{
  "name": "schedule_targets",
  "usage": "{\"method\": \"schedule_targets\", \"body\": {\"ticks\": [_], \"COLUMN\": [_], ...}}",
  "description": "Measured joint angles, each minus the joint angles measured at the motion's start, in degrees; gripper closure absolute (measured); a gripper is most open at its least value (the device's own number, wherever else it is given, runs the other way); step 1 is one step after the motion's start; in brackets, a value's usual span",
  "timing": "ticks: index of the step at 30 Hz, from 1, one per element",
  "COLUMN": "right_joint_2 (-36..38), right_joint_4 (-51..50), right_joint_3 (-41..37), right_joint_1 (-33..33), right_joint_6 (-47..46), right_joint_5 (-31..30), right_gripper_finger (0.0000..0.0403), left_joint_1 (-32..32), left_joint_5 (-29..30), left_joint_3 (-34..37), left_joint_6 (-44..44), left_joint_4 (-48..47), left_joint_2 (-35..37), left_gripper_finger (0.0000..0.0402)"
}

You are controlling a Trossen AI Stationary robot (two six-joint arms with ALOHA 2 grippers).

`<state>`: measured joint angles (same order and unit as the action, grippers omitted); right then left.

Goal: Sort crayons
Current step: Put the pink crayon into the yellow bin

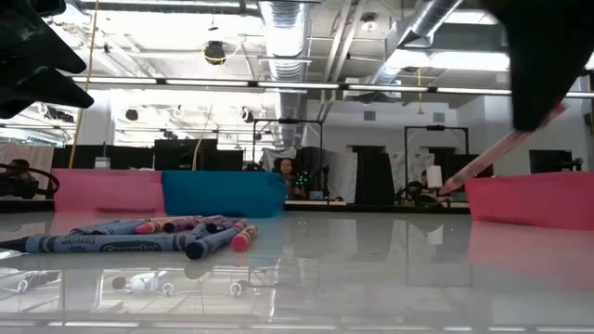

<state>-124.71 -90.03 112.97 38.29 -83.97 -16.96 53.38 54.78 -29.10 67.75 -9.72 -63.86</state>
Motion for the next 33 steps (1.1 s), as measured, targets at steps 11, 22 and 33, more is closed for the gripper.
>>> {"method": "schedule_targets", "body": {"ticks": [11,22,33], "right_joint_2": [7.68,16.04,19.08], "right_joint_4": [0.02,0.03,0.02], "right_joint_3": [0.00,0.00,-0.02], "right_joint_1": [2.74,7.75,15.07], "right_joint_6": [4.10,-2.91,-10.07], "right_joint_5": [9.22,18.56,24.13], "right_gripper_finger": [0.0399,0.0400,0.0400], "left_joint_1": [0.00,-0.01,0.00], "left_joint_5": [-0.06,-0.11,-0.02], "left_joint_3": [0.00,0.00,0.00], "left_joint_6": [-0.02,-0.52,-0.68], "left_joint_4": [-0.37,-0.35,-0.33], "left_joint_2": [-0.02,-0.02,-0.02], "left_gripper_finger": [0.0203,0.0203,0.0203]}}
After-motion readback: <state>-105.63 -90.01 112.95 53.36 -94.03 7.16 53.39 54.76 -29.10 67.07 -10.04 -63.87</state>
